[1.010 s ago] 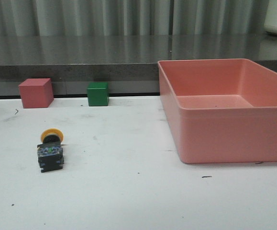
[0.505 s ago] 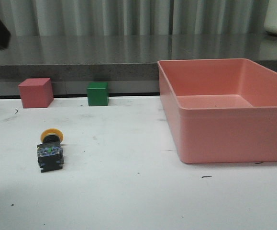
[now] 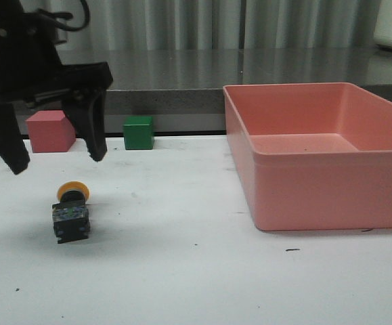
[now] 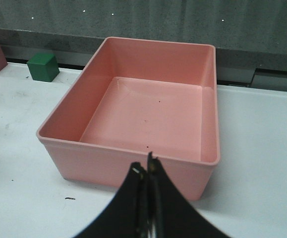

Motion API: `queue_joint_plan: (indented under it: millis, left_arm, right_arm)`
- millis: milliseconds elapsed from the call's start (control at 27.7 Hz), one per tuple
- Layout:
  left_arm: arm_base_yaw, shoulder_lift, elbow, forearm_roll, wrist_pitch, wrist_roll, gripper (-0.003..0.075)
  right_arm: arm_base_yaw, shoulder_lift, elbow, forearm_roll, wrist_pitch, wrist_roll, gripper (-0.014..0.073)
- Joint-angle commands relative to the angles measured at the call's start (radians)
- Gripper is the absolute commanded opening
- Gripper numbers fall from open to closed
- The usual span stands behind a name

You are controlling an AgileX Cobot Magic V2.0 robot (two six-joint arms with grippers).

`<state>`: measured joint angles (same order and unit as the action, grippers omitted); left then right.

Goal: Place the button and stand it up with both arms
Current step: 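Lower the left gripper over the button and grasp its body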

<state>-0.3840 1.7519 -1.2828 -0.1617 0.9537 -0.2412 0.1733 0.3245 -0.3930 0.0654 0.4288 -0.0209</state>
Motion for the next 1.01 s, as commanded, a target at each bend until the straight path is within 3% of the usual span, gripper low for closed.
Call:
queue_joint_plan:
  millis: [0, 541, 974]
  left_arm:
    - [0.008, 0.048, -0.093, -0.017, 0.049, -0.019, 0.0618]
    - [0.058, 0.269, -0.228, -0.02, 0.104, -0.061, 0.0603]
    - [0.062, 0.307, -0.258, -0.028, 0.143, -0.067, 0.0221]
  right_arm:
    - [-0.007, 0.004, -0.028, -0.005, -0.084, -0.006, -0.0068]
    - [-0.007, 0.004, -0.028, -0.005, -0.084, -0.006, -0.0068]
    - [-0.007, 0.004, -0.028, -0.005, -0.084, -0.006, -0.0068]
